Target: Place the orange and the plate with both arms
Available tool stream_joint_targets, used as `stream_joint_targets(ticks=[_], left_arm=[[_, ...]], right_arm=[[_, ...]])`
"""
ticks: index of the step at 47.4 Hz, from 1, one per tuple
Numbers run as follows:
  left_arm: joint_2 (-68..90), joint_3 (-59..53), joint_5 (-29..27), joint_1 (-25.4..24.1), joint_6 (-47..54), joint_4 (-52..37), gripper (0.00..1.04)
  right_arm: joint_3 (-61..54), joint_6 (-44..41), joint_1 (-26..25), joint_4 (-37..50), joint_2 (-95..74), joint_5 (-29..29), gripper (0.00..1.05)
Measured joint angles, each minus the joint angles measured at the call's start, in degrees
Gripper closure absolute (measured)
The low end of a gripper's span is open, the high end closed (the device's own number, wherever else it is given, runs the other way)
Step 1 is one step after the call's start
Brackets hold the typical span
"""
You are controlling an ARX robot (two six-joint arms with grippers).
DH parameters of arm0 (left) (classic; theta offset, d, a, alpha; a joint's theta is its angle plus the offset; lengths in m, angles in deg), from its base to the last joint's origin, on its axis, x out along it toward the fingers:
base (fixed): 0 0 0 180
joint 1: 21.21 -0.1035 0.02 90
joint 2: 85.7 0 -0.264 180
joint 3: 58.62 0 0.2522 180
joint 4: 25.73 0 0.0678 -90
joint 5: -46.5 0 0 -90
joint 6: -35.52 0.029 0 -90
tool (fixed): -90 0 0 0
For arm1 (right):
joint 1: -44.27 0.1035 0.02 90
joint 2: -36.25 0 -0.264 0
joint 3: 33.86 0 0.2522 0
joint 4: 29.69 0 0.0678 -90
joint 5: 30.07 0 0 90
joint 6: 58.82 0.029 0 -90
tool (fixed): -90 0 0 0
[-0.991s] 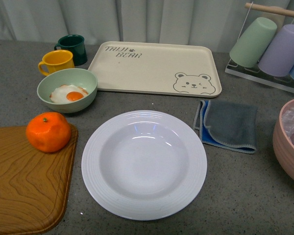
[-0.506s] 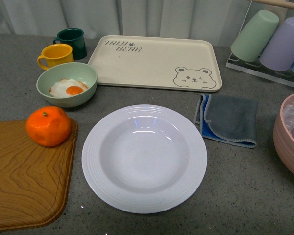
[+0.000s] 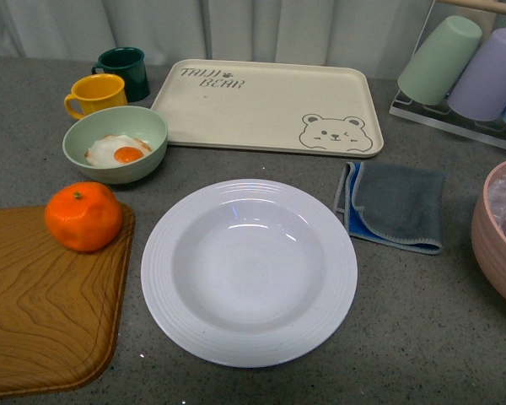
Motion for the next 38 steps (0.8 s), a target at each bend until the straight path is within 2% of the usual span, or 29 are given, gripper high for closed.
stream_joint_targets(ticks=[8, 17, 20, 34, 38], left_arm=[[16.24, 2.84, 1.05, 1.42, -1.75, -11.82, 0.07], [43.54, 10.45, 5.84, 1.33, -1.16, -25.11, 0.07], [49.57, 13.25, 7.69, 1.16, -0.81, -25.49, 0.07], [69.22, 24.76, 7.48, 0.52, 1.07, -25.03, 0.07], [73.75, 27.36, 9.6, 0.37, 0.35, -25.2, 0.07]], right_arm=[[0.0, 0.0, 0.0, 0.0, 0.0, 0.0, 0.09], [0.0, 0.0, 0.0, 0.0, 0.0, 0.0, 0.09], [0.0, 0.0, 0.0, 0.0, 0.0, 0.0, 0.09], [0.0, 0.0, 0.0, 0.0, 0.0, 0.0, 0.09], [0.0, 0.0, 0.0, 0.0, 0.0, 0.0, 0.09]])
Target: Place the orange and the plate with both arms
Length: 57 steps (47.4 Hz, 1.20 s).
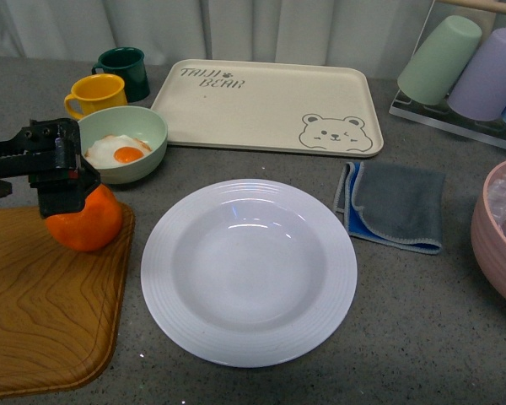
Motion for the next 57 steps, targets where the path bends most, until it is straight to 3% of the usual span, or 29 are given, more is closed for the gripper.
stream_joint_targets(ticks=[30, 44, 57], left_arm=[[15.85, 8.96, -0.85, -2.54, -2.16, 1.38, 0.07], [16.26, 9.18, -0.26, -3.3, -2.84, 1.38, 0.42], [7.74, 7.15, 0.63, -1.81, -4.76, 1.4, 0.54]], right_arm=[[0.0, 0.0, 0.0, 0.0, 0.0, 0.0, 0.09], [0.0, 0.0, 0.0, 0.0, 0.0, 0.02, 0.09], [0.0, 0.0, 0.0, 0.0, 0.0, 0.0, 0.09]])
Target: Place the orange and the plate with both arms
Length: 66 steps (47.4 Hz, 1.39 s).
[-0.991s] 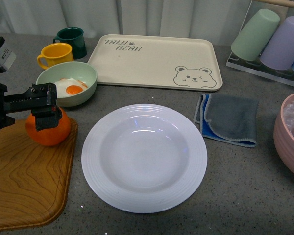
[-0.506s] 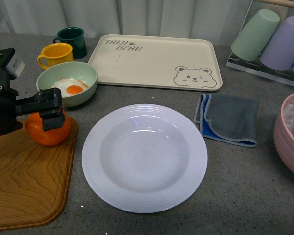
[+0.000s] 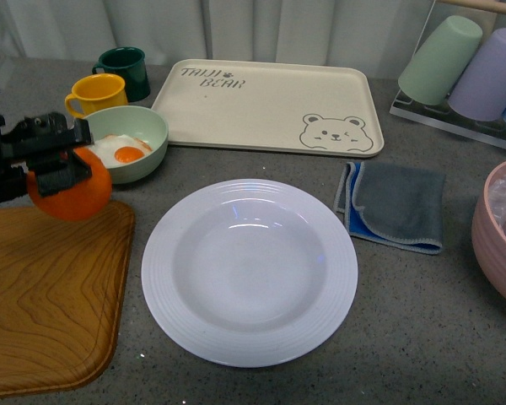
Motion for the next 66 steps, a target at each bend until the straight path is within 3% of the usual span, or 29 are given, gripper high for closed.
stream_joint_targets(ticks=[11, 25, 37, 64, 66], left_arm=[[-6.38, -1.46, -0.61, 8.66, -1.55, 0.55, 0.54], [-0.39, -1.16, -3.65, 21.7, -3.78, -1.42, 0.55], [6.69, 2.71, -6.49, 24.02, -3.13, -0.59, 0.55], [10.82, 4.63, -7.08, 24.44, -3.19, 0.59, 0.55], [10.82, 4.63, -7.04, 24.44, -3.26, 0.76, 0.5]], right_arm=[[0.0, 0.0, 0.0, 0.0, 0.0, 0.0, 0.09], [0.0, 0.0, 0.0, 0.0, 0.0, 0.0, 0.09], [0.0, 0.0, 0.0, 0.0, 0.0, 0.0, 0.09], [0.0, 0.0, 0.0, 0.0, 0.0, 0.0, 0.09], [0.0, 0.0, 0.0, 0.0, 0.0, 0.0, 0.09]])
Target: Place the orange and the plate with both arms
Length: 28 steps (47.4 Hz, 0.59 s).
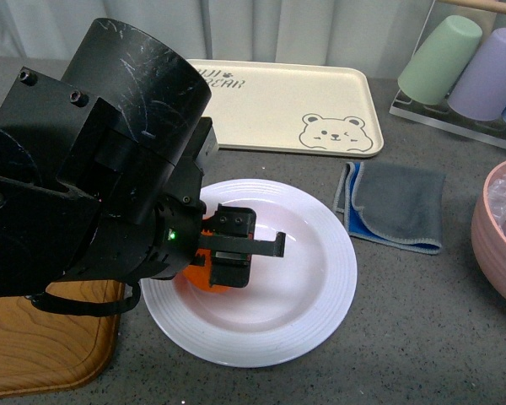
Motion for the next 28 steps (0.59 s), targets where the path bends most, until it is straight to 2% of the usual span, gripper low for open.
stream_joint_targets(ticks=[7, 11, 17, 25, 26, 27, 28], left_arm=[[-0.31, 0.04, 0.59, -0.02, -0.07, 0.46, 0.19], [-1.88, -0.15, 1.92, -0.09, -0.5, 0.2, 0.05], [-6.88, -1.77, 3.06, -0.26, -2.67, -0.52, 0.07], [-14.21, -5.05, 1.03, -1.18, -4.5, -1.33, 0.07], [-14.14, -6.45, -2.78, -0.96, -2.82, -5.62, 0.1], [-13.33, -9.25, -9.01, -1.11, 0.07, -15.21, 0.15], [-12.92, -11.17, -12.72, -1.29, 2.19, -21.4, 0.19]], right_arm=[[0.0, 0.0, 0.0, 0.0, 0.0, 0.0, 0.09], [0.0, 0.0, 0.0, 0.0, 0.0, 0.0, 0.09], [0.0, 0.0, 0.0, 0.0, 0.0, 0.0, 0.09], [0.0, 0.0, 0.0, 0.0, 0.0, 0.0, 0.09], [0.0, 0.0, 0.0, 0.0, 0.0, 0.0, 0.09], [0.0, 0.0, 0.0, 0.0, 0.0, -0.02, 0.09], [0.0, 0.0, 0.0, 0.0, 0.0, 0.0, 0.09]])
